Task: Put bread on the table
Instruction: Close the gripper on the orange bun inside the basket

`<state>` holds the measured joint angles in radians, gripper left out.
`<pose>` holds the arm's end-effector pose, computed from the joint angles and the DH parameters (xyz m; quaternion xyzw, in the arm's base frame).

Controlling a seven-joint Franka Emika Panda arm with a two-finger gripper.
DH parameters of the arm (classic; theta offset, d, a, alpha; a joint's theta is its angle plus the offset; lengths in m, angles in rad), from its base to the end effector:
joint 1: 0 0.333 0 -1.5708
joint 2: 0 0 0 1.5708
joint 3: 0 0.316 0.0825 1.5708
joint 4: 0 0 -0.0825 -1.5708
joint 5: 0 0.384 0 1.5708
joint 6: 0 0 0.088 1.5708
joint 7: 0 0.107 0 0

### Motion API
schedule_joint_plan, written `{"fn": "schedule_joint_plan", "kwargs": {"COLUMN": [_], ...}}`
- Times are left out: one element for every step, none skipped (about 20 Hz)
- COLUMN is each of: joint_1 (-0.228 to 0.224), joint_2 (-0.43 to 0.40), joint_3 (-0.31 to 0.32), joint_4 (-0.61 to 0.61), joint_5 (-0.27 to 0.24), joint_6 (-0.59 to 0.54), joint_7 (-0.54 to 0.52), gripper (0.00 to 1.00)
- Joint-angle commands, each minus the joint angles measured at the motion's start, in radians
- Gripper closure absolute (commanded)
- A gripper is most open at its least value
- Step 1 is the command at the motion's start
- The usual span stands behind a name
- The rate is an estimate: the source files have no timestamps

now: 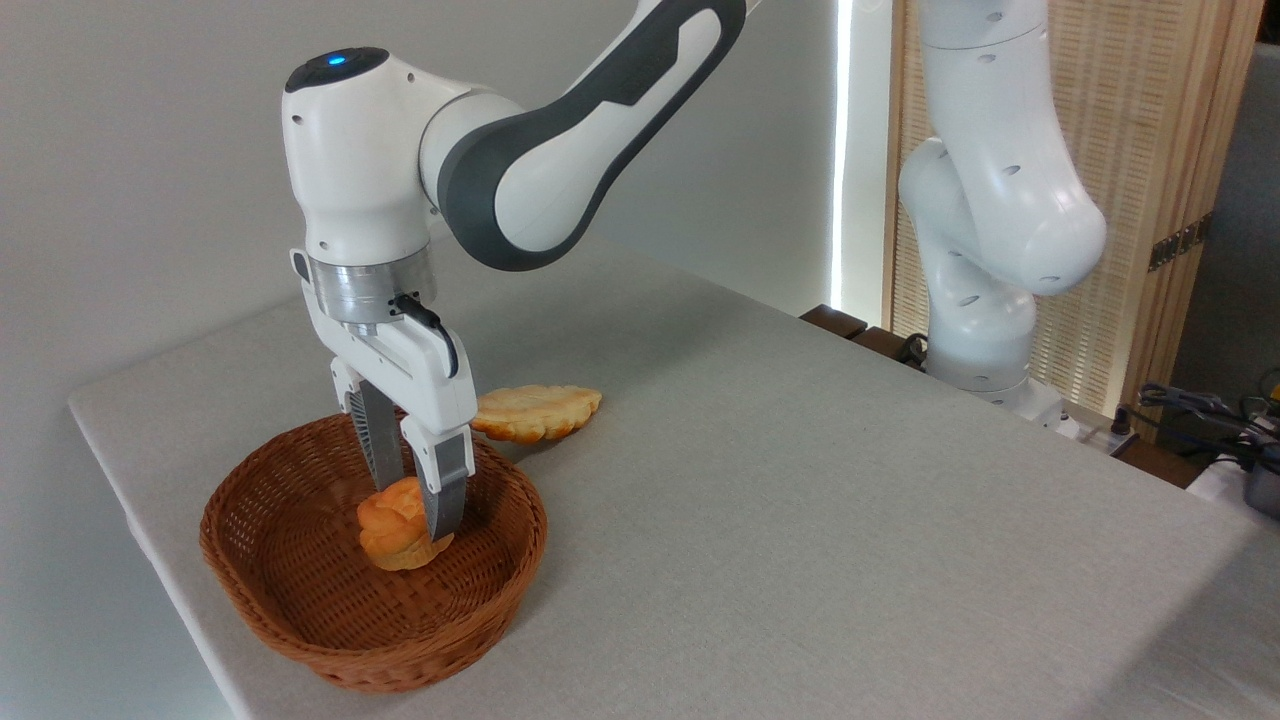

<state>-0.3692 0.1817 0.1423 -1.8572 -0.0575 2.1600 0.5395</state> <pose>0.6010 -0.1453 0.4347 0.9303 -0.3615 0.0627 0.0024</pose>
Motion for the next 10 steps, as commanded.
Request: {"fn": "schedule_joint_plan", "kwargs": {"joint_1": [-0.004,-0.004,-0.002,-0.002,-0.002,-0.002,-0.002,-0.001,0.0,0.0], "joint_2": [0.024,0.025,0.025,0.025,0.025,0.025,0.025,0.024,0.024,0.024], "joint_3": [-0.017,-0.017,-0.017,-0.017,-0.017,-0.017,-0.017,-0.017,-0.017,-0.017], "joint_4": [0.015,0.015,0.015,0.015,0.015,0.016,0.016,0.016,0.016,0.016], "joint_5": [0.018,0.018,0.018,0.019,0.019,0.019,0.019,0.019,0.019,0.018], "joint_6": [0.015,0.015,0.015,0.015,0.017,0.017,0.017,0.017,0.017,0.017], "joint_7": [0.007,0.007,0.007,0.008,0.008,0.01,0.01,0.01,0.01,0.01], "gripper": [0.0,0.0,0.0,0.08,0.18,0.35,0.44,0.55,0.58,0.58]}}
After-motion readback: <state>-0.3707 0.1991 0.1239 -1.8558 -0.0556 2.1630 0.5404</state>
